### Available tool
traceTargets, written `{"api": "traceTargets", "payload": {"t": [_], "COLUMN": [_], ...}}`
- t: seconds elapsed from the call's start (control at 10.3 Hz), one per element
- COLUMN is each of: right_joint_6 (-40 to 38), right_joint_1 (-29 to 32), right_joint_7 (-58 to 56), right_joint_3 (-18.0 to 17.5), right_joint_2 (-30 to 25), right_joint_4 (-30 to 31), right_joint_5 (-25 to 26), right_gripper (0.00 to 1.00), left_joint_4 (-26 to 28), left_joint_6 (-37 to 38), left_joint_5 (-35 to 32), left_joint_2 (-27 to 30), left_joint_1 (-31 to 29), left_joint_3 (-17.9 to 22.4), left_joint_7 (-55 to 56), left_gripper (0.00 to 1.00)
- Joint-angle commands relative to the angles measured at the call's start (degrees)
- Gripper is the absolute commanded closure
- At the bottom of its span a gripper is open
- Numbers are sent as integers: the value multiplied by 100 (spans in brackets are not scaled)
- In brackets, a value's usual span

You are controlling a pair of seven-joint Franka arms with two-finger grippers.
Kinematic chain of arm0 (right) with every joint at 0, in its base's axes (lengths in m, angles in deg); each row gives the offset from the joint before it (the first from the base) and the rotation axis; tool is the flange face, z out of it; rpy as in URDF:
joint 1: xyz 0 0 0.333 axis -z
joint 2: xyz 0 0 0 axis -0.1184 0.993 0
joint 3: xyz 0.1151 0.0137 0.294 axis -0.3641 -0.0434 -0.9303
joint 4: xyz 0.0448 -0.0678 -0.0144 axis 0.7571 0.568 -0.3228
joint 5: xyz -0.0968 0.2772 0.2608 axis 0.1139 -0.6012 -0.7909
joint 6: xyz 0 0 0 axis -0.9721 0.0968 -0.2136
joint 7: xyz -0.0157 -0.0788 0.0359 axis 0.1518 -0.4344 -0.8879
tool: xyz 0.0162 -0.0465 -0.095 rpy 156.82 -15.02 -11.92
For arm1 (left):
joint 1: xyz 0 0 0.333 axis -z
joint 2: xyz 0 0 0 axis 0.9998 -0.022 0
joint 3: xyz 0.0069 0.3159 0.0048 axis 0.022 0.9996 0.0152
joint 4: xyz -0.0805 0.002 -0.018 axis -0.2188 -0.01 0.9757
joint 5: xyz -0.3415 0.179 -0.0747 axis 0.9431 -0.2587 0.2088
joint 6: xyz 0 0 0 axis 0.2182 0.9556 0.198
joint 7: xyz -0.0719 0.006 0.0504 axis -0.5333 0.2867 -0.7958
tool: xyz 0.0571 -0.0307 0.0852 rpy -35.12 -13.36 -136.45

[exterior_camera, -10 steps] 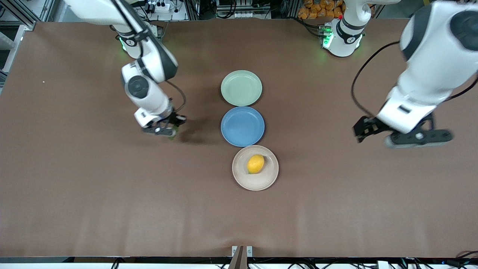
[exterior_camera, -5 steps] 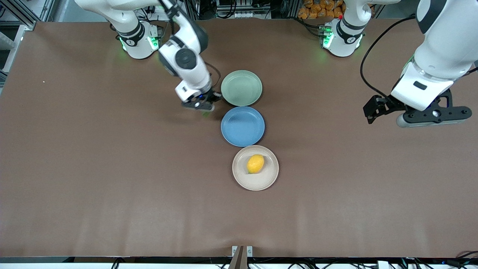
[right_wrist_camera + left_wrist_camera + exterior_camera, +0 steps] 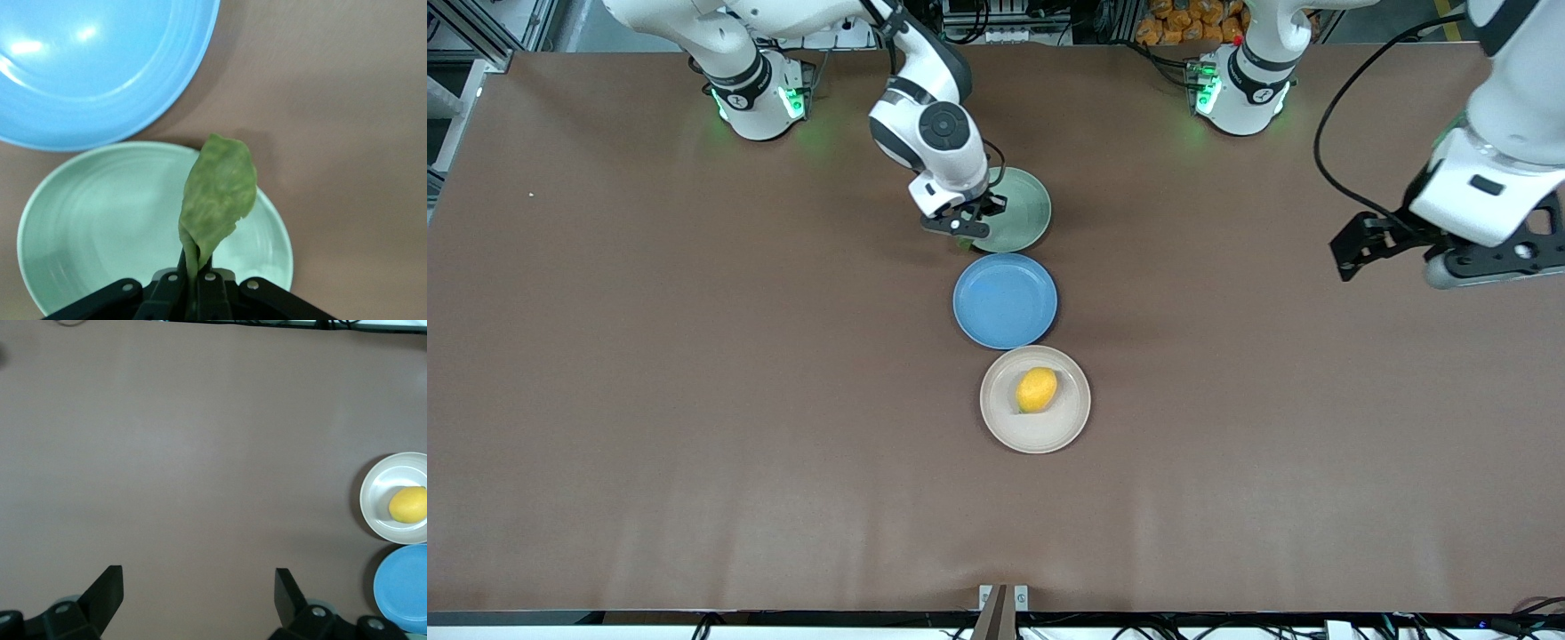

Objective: Place lemon and lettuce in plates
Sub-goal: 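Lower the lettuce onto the green plate and open the right gripper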

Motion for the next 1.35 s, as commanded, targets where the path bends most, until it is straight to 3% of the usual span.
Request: {"api": "traceTargets", "payload": {"t": [0.0, 0.29, 0.39, 0.48, 0.97, 1.26], "right_joint_6": [-64, -73, -143, -317, -1627, -2215], "right_joint_1": [-145, -146, -137, -154, 169, 1143], "right_joint_7": [250, 478, 566, 697, 1015, 210], "right_joint_3": [-11, -12, -12, -12, -178, -477], "right_joint_2": [152, 161, 161, 153, 91, -215], "right_joint_4": [-172, -251, -304, -400, -1103, -1113], "right_joint_5": [-9, -26, -35, -18, -18, -18], "right_gripper": [100, 100, 31, 0, 0, 0], "left_joint_4": [152, 170, 179, 170, 135, 135], "left_joint_6": [50, 138, 138, 216, 419, 428], "left_joint_5": [40, 101, 101, 101, 101, 101], "left_joint_2": [198, 330, 330, 339, 374, 374], "left_joint_1": [-108, -125, -117, -117, -134, -134], "left_joint_3": [-18, -44, -70, -79, -53, -35], "left_joint_7": [-91, -82, -56, -47, -20, -11], "left_gripper": [0, 0, 0, 0, 0, 0]}}
